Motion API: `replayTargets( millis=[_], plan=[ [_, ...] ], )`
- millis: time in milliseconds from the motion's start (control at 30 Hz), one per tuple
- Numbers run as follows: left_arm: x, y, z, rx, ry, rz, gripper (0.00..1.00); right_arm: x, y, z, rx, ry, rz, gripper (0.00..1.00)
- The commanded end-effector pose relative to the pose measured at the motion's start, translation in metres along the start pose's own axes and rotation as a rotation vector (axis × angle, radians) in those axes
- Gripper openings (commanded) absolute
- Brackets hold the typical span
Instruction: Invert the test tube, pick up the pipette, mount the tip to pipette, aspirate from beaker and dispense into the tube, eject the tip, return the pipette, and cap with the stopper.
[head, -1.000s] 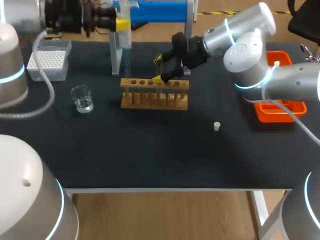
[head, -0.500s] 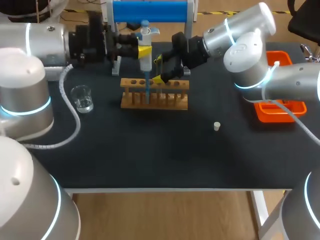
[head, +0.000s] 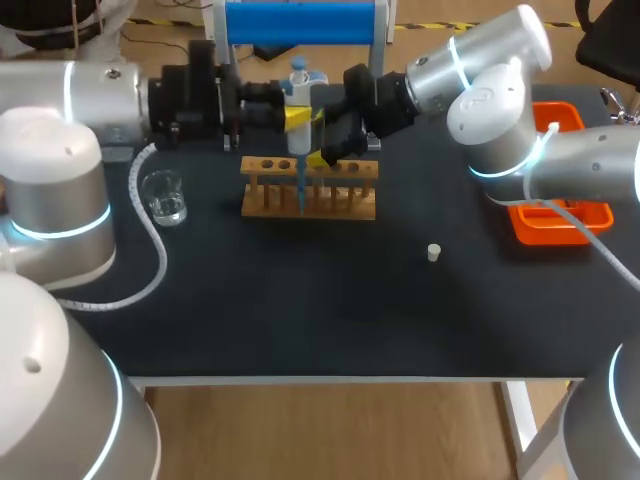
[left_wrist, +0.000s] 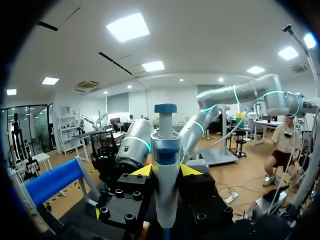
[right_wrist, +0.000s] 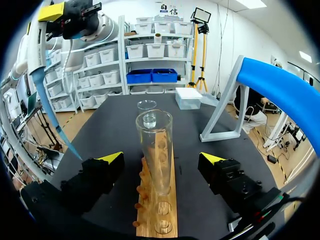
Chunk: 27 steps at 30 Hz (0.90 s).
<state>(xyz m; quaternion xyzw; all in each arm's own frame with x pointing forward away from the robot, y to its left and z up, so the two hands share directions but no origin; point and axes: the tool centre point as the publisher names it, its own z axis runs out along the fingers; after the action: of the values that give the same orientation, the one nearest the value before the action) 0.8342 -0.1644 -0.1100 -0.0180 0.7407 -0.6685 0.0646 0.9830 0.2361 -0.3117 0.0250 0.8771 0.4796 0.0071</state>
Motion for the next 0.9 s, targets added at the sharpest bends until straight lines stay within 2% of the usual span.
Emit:
replayTargets(
  millis=[33, 900],
  plan=[
    [-0.0071, 0.0006, 0.0027, -0.008, 0.027, -0.003, 0.00, -0.0008, -0.0001, 0.0000, 0.001, 0.002, 0.000, 1.00],
    [-0.0054, 0.0020, 0.0037, -0.010, 0.029, -0.009, 0.00, -0.0008, -0.0001, 0.0000, 0.001, 0.002, 0.000, 1.00]
  ],
)
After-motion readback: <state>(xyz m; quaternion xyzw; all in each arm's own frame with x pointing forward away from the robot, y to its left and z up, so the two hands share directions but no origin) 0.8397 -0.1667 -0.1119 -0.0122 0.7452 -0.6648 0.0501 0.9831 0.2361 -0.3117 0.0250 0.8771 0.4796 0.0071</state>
